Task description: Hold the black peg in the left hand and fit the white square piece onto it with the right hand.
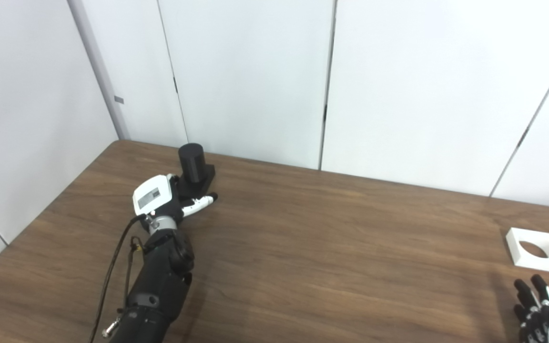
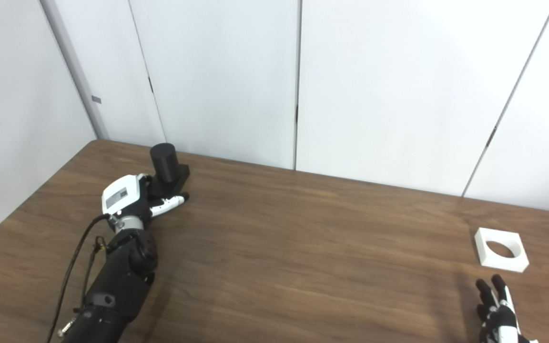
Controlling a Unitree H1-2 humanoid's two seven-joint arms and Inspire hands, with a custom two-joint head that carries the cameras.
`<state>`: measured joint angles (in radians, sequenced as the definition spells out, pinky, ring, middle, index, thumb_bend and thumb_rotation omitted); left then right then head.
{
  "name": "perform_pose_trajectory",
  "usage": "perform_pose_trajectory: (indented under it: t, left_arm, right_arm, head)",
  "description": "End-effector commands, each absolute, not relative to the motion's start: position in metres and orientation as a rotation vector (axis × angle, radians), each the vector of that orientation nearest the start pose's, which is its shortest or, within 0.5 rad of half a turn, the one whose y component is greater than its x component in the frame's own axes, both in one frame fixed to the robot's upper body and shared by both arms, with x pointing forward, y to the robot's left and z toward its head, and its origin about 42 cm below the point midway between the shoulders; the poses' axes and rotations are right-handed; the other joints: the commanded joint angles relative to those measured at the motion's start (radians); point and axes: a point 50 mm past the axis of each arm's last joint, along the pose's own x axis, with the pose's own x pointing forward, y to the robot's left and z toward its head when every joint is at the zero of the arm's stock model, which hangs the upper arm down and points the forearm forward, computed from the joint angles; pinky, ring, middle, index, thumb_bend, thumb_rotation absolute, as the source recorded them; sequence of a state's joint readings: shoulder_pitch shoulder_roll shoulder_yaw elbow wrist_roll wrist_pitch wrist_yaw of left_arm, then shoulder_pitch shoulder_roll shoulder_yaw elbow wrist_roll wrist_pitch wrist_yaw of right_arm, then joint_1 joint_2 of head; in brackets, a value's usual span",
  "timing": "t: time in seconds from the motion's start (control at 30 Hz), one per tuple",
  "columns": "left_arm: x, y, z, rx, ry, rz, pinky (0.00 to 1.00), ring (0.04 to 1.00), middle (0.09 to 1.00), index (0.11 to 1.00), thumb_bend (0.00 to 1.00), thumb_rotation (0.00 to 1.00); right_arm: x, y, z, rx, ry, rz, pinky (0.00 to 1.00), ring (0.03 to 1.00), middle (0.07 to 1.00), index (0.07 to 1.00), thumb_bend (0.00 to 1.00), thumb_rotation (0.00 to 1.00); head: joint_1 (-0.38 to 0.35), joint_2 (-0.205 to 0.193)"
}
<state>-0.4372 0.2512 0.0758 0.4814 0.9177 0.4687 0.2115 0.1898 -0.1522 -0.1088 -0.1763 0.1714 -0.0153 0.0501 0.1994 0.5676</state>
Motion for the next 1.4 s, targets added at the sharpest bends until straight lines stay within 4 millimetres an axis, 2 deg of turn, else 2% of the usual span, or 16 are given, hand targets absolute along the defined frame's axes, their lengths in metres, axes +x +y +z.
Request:
perform_pose_trajectory:
  t: [0.0, 0.1, 0.33, 0.63, 0.83, 1.1, 1.2, 1.37]
  left_arm:
    - [0.432, 0.336, 0.161, 1.195, 0.268, 0.568, 0.95, 0.934, 0.896, 0.805, 0.89, 0.68]
    - [0.433, 0.337, 0.161, 1.209, 0.268, 0.574, 0.94, 0.929, 0.886, 0.791, 0.87, 0.66]
    - [0.435, 0.34, 0.158, 1.279, 0.297, 0.596, 1.0, 0.939, 0.88, 0.785, 0.85, 0.65]
    - [0.436, 0.341, 0.154, 1.32, 0.31, 0.603, 1.0, 0.939, 0.881, 0.767, 0.84, 0.62]
    - [0.439, 0.342, 0.15, 1.373, 0.316, 0.592, 0.98, 0.901, 0.854, 0.739, 0.8, 0.6]
    - [0.445, 0.341, 0.15, 1.378, 0.327, 0.593, 0.96, 0.884, 0.834, 0.701, 0.74, 0.62]
    - [0.446, 0.34, 0.15, 1.371, 0.334, 0.593, 0.95, 0.883, 0.833, 0.709, 0.71, 0.67]
    - [0.447, 0.34, 0.151, 1.369, 0.335, 0.591, 0.94, 0.877, 0.834, 0.719, 0.76, 0.74]
  right_arm:
    - [0.212, -0.286, 0.103, 0.018, -0.007, -0.059, 1.0, 1.0, 0.951, 1.0, 0.57, 1.0]
    - [0.212, -0.285, 0.103, 0.016, -0.007, -0.057, 1.0, 1.0, 0.952, 1.0, 0.56, 1.0]
    - [0.212, -0.286, 0.104, 0.023, -0.011, -0.056, 1.0, 1.0, 0.944, 1.0, 0.56, 1.0]
    - [0.211, -0.289, 0.103, 0.02, -0.007, -0.045, 1.0, 1.0, 0.959, 1.0, 0.55, 1.0]
    - [0.211, -0.291, 0.101, 0.026, -0.011, -0.04, 1.0, 1.0, 0.953, 1.0, 0.56, 1.0]
    - [0.21, -0.291, 0.102, 0.031, 0.0, -0.043, 1.0, 1.0, 0.957, 1.0, 0.57, 1.0]
    - [0.21, -0.291, 0.102, 0.029, 0.001, -0.041, 1.0, 1.0, 0.962, 1.0, 0.57, 1.0]
    - [0.21, -0.291, 0.102, 0.03, -0.004, -0.042, 1.0, 1.0, 0.957, 1.0, 0.56, 1.0]
  head:
    - [0.001, 0.001]
    - [0.001, 0.003]
    - [0.004, 0.008]
    - [0.003, 0.012]
    - [0.003, 0.013]
    - [0.002, 0.017]
    - [0.002, 0.017]
    - [0.003, 0.018]
